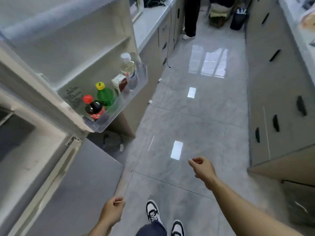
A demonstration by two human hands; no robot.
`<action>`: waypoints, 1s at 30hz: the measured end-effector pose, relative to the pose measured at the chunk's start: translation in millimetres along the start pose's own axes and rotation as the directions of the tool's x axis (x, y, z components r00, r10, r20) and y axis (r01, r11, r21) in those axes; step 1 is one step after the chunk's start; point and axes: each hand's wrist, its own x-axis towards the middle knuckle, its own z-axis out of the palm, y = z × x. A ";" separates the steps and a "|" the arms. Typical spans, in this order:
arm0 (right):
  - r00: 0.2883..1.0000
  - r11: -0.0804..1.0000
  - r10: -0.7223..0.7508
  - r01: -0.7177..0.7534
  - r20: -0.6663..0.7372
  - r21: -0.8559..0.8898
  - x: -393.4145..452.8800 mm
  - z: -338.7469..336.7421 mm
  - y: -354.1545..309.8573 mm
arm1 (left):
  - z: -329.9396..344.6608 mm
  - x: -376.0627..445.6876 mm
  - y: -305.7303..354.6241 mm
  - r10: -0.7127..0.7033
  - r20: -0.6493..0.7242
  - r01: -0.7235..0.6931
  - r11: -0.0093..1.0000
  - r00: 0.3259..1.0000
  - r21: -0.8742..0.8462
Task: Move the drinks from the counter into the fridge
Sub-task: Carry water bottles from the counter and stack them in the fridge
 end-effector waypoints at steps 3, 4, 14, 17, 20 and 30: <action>0.988 0.990 0.143 -0.143 -0.058 0.012 -7.8 -31.1 45.7 | -4.6 9.7 -31.3 -0.120 0.034 0.114 0.983 0.992 0.143; 0.979 0.982 0.189 -0.187 -0.077 0.022 -11.7 -39.0 60.0 | -6.5 14.4 -36.9 -0.150 0.043 0.141 0.975 0.988 0.170; 0.846 0.870 0.492 -0.474 -0.206 0.134 -74.1 -73.7 140.5 | 8.0 71.6 4.4 -0.108 0.175 0.063 0.968 0.979 0.243; 0.802 0.830 0.557 -0.531 -0.214 0.172 -83.6 -79.2 152.8 | 25.2 84.4 34.1 -0.104 0.235 0.039 0.963 0.966 0.267; 0.751 0.781 0.623 -0.585 -0.218 0.216 -84.9 -86.8 162.7 | 55.0 96.0 78.7 -0.012 0.270 -0.054 0.970 0.963 0.237; 0.708 0.729 0.684 -0.653 -0.175 0.207 10.8 -152.2 157.0 | 152.0 142.2 232.4 0.124 0.390 -0.237 0.937 0.912 0.255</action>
